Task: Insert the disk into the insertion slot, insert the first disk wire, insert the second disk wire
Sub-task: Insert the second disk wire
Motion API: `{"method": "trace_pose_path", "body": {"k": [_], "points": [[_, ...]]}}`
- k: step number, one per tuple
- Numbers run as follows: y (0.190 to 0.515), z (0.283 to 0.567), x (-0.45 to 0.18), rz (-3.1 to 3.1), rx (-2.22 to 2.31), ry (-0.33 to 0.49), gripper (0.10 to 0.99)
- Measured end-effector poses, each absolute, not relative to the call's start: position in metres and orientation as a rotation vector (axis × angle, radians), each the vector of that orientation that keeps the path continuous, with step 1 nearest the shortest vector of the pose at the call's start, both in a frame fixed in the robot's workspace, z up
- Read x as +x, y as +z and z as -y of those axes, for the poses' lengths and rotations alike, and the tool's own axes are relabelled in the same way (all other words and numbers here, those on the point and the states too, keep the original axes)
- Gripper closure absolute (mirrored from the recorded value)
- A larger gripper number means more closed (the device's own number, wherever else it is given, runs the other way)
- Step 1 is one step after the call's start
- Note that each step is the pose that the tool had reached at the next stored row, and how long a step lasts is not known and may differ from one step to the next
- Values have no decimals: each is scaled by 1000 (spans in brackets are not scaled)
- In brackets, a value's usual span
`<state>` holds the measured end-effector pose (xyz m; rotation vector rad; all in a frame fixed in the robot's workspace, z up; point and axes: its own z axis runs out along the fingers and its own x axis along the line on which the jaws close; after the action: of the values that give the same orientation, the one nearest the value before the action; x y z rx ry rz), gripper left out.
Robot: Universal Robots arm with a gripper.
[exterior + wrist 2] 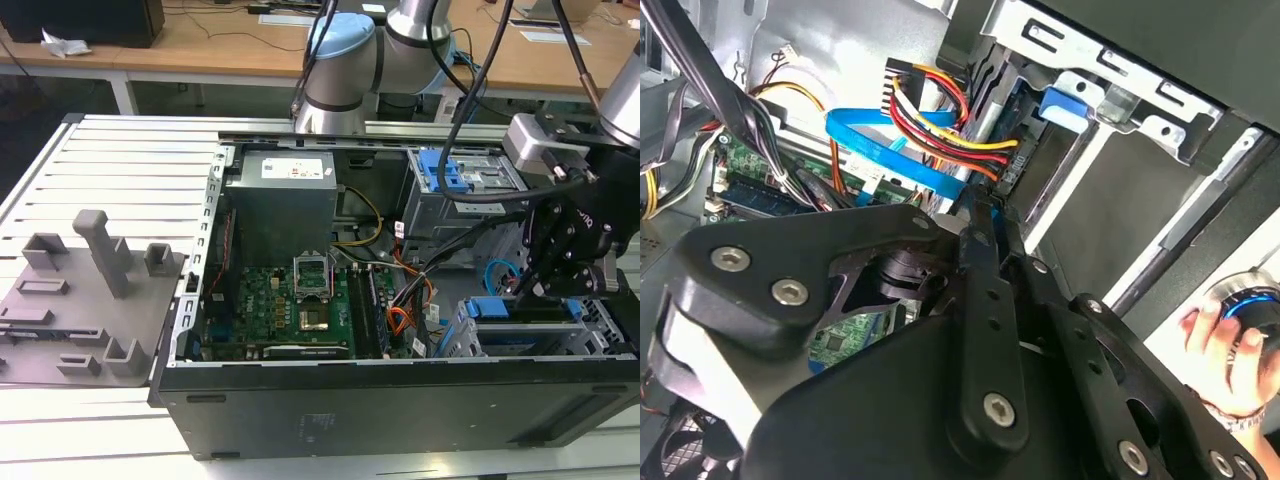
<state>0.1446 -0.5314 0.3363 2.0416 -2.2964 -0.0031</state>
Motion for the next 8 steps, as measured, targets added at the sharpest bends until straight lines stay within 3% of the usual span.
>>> {"method": "trace_pose_path", "body": {"k": [3,4,8], "points": [[336,531,145,2297,2042,-4,910],[336,531,145,2297,2042,-4,847],[351,531,145,2297,2043,-5,847]]}}
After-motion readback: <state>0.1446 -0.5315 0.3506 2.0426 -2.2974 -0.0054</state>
